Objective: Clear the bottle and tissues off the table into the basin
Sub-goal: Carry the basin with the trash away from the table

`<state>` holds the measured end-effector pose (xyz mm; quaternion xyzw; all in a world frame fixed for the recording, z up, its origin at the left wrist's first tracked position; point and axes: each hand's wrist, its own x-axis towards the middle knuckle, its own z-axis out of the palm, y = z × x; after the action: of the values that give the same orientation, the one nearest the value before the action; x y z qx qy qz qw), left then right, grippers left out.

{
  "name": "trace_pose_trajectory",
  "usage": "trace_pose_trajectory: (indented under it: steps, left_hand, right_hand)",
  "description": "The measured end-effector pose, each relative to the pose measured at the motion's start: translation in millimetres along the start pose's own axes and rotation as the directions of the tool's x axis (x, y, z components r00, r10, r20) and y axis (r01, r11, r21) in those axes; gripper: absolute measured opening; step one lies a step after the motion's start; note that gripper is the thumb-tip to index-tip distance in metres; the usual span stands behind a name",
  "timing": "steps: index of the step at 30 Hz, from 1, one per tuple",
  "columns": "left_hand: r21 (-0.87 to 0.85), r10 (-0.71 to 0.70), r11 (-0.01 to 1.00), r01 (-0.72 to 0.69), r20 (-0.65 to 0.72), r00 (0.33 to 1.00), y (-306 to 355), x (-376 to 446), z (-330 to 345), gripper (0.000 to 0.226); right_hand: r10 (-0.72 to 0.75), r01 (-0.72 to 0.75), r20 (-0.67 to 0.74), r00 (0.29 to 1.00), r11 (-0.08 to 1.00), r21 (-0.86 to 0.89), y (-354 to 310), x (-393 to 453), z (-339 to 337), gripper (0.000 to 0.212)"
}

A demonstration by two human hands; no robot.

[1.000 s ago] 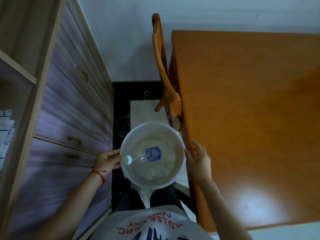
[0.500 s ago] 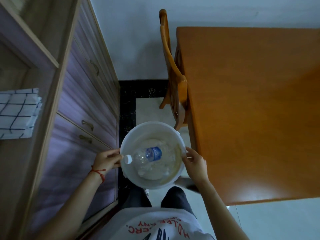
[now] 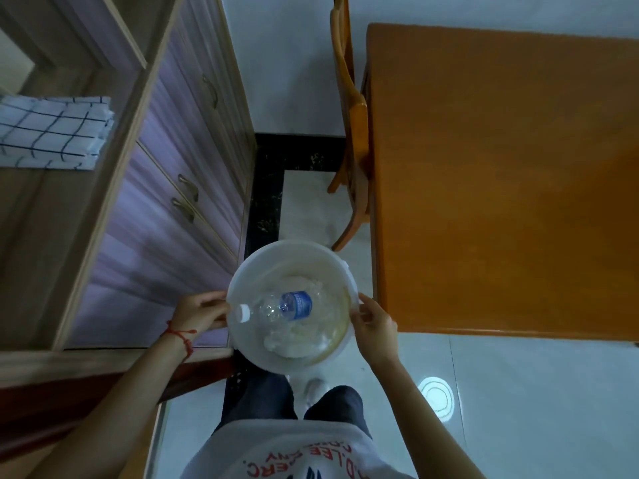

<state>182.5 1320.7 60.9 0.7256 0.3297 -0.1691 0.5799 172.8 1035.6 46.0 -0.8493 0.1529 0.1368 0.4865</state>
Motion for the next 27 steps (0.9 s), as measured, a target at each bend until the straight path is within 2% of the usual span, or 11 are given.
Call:
trace_pose_trajectory:
  steps: [8,14,22,27]
  left_hand:
    - [0.152,-0.006,0.988,-0.012,0.121,0.993,-16,-19,-7,0.030]
    - [0.196,-0.037,0.981,-0.008,0.229,0.973,-19,-14,0,0.037]
    - [0.289,-0.047,0.954,-0.074,0.389,0.920,-15,-11,31,0.039]
    - [0.361,-0.055,0.919,-0.159,0.516,0.855,-12,-21,60,0.037]
  right_hand:
    - [0.057,-0.057,-0.071,0.996,0.998,0.002,27,-51,13,0.030]
    - [0.185,-0.172,-0.195,0.963,0.981,0.085,39,-96,27,0.031]
    - [0.361,-0.274,-0.372,0.855,0.924,0.266,55,-153,39,0.030]
    - [0.468,-0.309,-0.458,0.756,0.871,0.381,66,-189,37,0.030]
